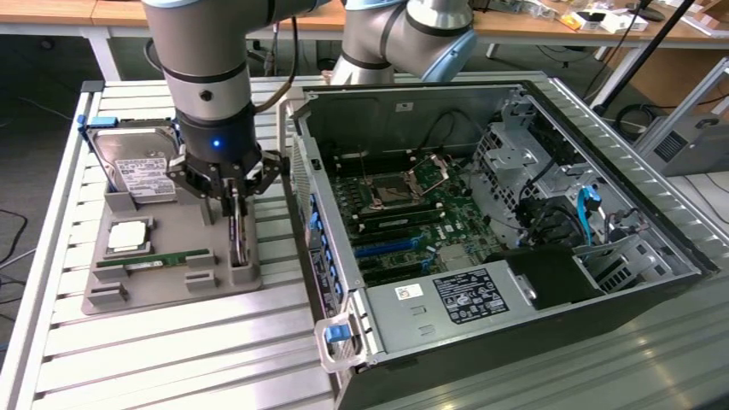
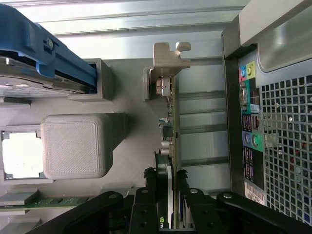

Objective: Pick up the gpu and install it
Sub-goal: 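Pick up the gpu and move the gpu toward the slot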

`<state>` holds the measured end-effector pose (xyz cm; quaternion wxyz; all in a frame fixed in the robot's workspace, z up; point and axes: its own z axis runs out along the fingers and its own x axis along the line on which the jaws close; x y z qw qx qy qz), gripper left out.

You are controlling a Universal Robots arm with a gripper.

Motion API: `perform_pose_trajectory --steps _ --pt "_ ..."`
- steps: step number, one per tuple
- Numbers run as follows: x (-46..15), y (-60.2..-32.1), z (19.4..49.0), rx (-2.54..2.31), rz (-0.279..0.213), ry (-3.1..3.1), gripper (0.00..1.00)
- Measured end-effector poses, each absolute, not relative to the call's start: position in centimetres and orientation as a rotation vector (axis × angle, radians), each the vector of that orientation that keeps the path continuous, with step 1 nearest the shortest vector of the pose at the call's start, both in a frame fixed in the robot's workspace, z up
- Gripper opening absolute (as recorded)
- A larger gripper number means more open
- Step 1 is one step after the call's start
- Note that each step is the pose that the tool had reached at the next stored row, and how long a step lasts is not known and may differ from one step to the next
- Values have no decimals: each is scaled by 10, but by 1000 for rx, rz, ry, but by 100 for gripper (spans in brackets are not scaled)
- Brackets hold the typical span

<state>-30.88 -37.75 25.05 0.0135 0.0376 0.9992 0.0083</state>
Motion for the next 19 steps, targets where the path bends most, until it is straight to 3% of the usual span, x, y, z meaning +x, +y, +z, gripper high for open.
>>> perform_pose_trajectory --steps 19 --pt "-309 -378 260 117 26 3112 27"
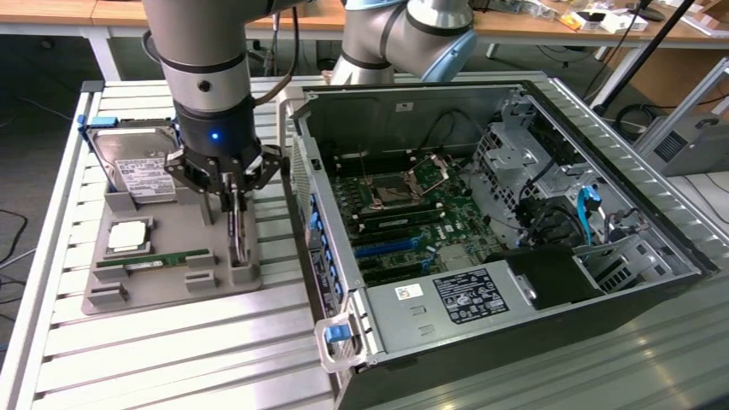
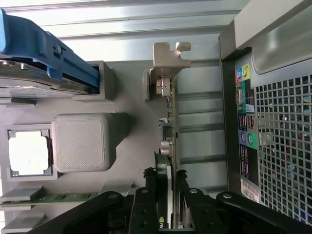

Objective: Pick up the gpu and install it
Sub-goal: 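Pick up the gpu and move the gpu toward the slot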

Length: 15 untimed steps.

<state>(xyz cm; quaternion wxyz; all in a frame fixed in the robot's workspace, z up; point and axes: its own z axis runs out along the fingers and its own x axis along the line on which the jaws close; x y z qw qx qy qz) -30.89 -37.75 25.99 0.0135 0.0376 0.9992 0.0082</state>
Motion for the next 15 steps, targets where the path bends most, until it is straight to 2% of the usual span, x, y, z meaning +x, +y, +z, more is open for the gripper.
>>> perform_pose_trajectory --steps 15 --pt "-309 -378 268 117 26 3112 27"
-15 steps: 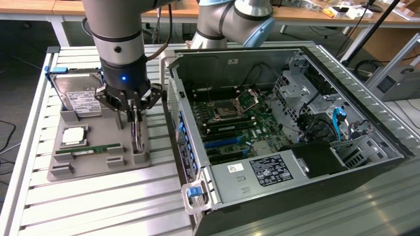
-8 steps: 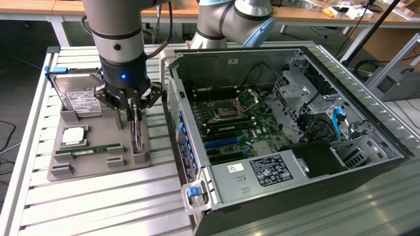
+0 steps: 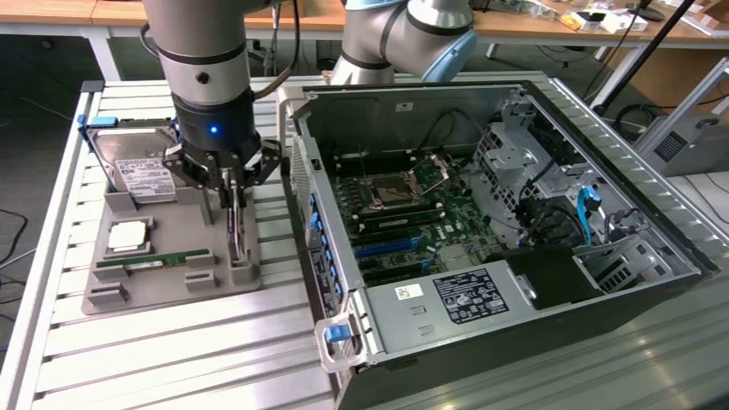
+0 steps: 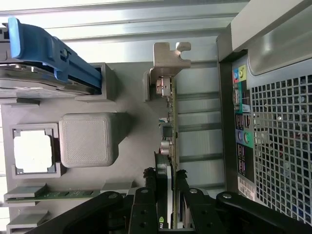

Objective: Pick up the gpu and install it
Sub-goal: 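Pick up the gpu and move the gpu toward the slot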

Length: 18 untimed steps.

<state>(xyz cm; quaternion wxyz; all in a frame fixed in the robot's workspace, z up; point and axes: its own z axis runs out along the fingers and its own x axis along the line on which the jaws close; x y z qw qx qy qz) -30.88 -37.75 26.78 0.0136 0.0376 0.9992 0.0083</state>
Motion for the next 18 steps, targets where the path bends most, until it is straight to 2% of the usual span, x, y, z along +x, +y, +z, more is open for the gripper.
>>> perform_pose_trajectory --steps 18 --pt "-309 -377 277 117 26 3112 27"
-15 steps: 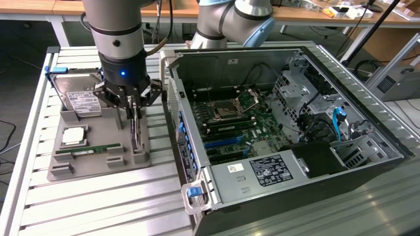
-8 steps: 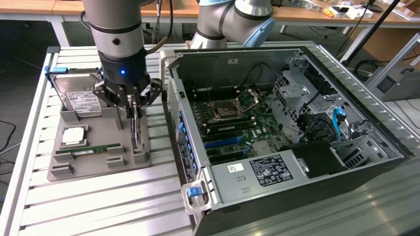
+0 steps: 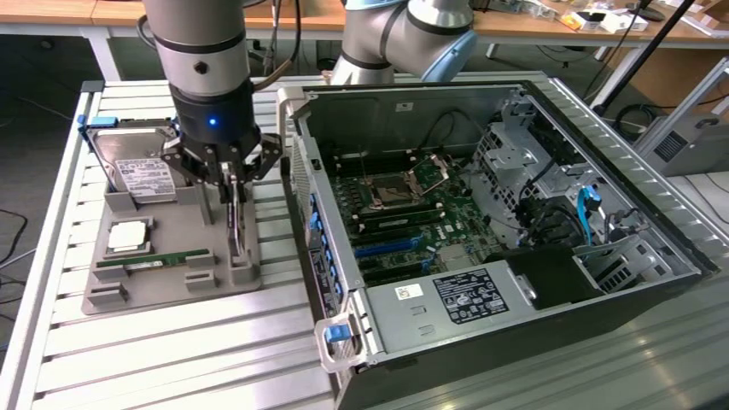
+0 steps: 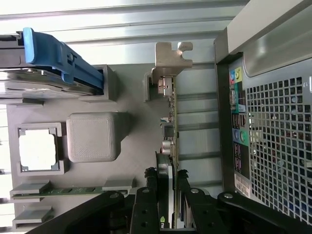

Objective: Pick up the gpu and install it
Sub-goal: 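Pick up the gpu and move the gpu toward the slot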

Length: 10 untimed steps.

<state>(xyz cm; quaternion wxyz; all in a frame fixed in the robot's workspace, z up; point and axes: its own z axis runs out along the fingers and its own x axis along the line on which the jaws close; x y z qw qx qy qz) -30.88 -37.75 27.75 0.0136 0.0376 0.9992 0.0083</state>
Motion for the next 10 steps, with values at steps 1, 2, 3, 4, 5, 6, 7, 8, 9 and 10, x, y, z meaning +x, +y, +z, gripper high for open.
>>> perform_pose_trajectory --steps 1,2,3,4,5,6,7,8,9,10 --pt "-309 -377 278 117 26 3112 27" --pt "-309 -378 279 117 26 3112 27" --pt "-309 -378 279 117 26 3112 27" --pt "-309 -378 279 117 26 3112 27" --pt "-309 -378 280 117 26 3112 27" --pt "-309 -378 280 117 26 3112 27" --pt "-309 -378 281 117 26 3112 27" --pt "-309 -378 281 117 26 3112 27" --pt "-309 -378 282 117 26 3112 27" --pt "-309 -378 282 117 26 3112 27"
